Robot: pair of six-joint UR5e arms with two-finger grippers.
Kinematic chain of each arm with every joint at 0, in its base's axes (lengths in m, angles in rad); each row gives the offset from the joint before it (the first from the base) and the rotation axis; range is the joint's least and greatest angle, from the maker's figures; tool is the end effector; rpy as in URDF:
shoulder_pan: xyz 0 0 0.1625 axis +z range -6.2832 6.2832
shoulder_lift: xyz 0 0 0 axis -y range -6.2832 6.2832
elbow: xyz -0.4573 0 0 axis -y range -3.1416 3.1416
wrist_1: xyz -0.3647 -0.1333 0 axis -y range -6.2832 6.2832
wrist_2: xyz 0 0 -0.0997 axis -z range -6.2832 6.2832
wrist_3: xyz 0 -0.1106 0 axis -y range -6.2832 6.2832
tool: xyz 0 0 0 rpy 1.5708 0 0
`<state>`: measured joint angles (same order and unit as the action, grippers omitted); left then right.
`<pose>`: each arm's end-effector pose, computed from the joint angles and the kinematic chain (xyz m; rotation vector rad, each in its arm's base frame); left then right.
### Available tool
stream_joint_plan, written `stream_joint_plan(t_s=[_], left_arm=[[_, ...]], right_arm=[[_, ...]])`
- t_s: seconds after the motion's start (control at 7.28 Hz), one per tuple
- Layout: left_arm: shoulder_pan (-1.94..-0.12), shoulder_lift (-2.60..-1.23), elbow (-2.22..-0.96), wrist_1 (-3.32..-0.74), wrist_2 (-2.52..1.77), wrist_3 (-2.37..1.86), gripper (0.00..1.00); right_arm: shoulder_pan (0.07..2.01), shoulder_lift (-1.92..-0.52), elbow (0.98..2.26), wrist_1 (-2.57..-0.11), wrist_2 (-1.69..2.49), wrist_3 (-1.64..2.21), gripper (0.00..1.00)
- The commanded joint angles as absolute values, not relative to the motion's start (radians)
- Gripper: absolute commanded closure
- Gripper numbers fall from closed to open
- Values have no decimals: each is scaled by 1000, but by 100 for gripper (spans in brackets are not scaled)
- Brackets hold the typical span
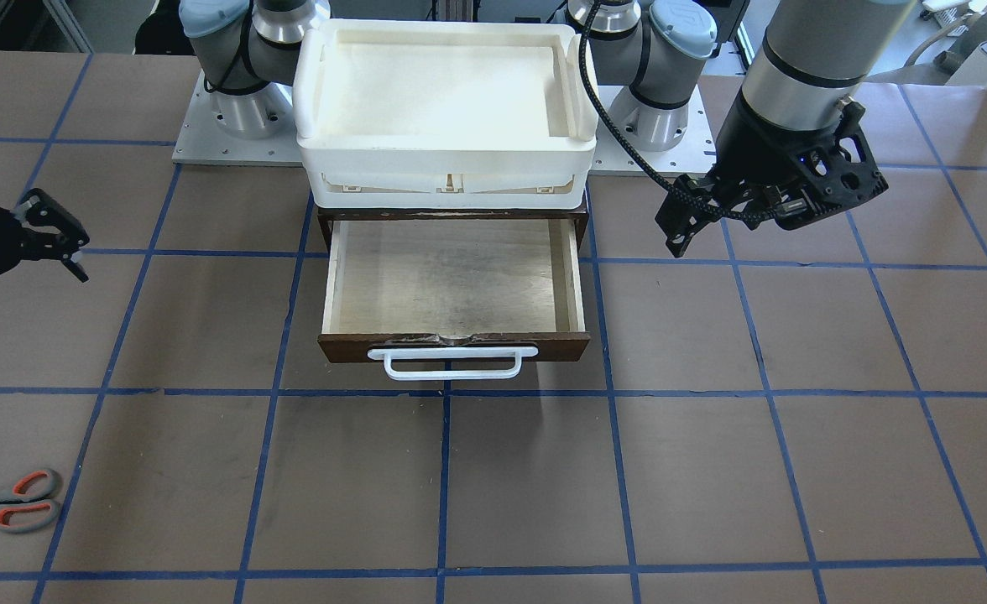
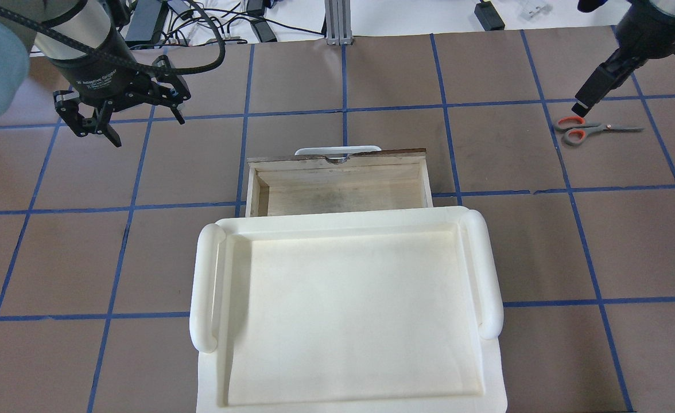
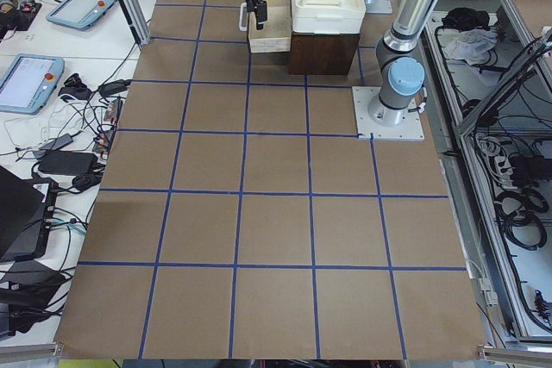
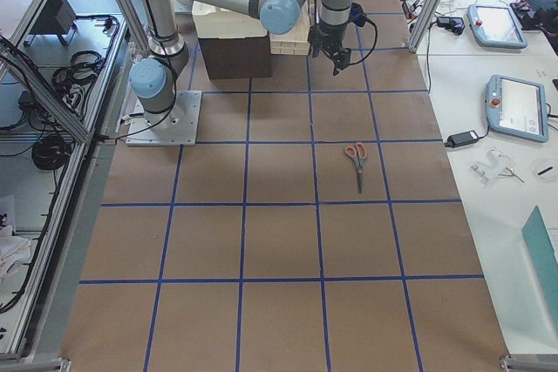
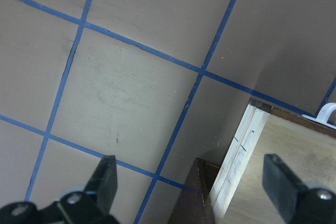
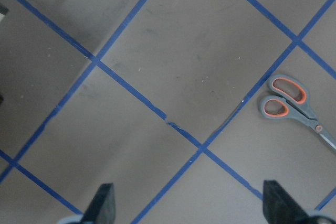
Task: Put scissors in drawer and close it
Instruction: 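Move the right gripper over the grey-and-orange scissors and lower it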
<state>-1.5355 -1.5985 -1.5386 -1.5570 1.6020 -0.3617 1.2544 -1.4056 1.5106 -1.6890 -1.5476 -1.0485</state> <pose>-0.1129 -0.4834 0.5126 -0.6144 3.0523 -0.0360 -0.0386 -0.5546 0.4661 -1.1211 2.9241 -0.0390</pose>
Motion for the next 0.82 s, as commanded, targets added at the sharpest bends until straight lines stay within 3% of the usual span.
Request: stream_joint_plan(t_s=[0.0,0.69], left_arm=[[-1536,-1598,-1539,-1557,1603,-332,0],[-1528,-1598,-1537,-1549,1609,-143,0]], right_arm=[[1184,-1317,1509,-1799,-1552,-1305,0],[1111,-1163,1509,-1963,-1546,-1523,0]])
